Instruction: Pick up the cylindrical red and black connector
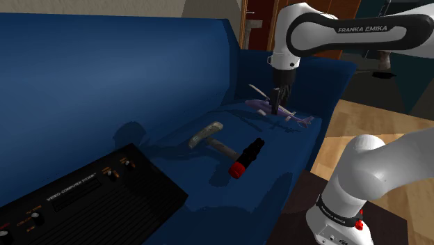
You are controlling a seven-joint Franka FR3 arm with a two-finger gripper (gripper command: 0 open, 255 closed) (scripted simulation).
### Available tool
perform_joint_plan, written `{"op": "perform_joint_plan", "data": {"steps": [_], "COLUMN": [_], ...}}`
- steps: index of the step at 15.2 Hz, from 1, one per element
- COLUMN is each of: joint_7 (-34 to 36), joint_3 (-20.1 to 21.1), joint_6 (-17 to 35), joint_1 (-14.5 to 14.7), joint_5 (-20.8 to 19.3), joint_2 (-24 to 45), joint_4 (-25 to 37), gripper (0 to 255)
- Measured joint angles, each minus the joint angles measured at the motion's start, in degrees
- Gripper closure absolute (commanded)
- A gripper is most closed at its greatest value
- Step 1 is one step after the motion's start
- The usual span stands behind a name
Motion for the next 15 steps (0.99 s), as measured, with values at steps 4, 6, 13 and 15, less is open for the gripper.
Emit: {"op": "perform_joint_plan", "data": {"steps": [4,6,13,15], "joint_7": [9.46,18.84,53.55,63.63], "joint_3": [3.61,7.51,23.87,29.13], "joint_6": [0.82,1.79,7.89,9.92], "joint_1": [-1.88,-3.35,-8.49,-10.47], "joint_5": [2.99,6.29,19.69,23.30], "joint_2": [-3.44,-5.82,-9.99,-8.84], "joint_4": [-3.52,-6.06,-12.03,-11.30], "gripper": [0,0,0,0]}}
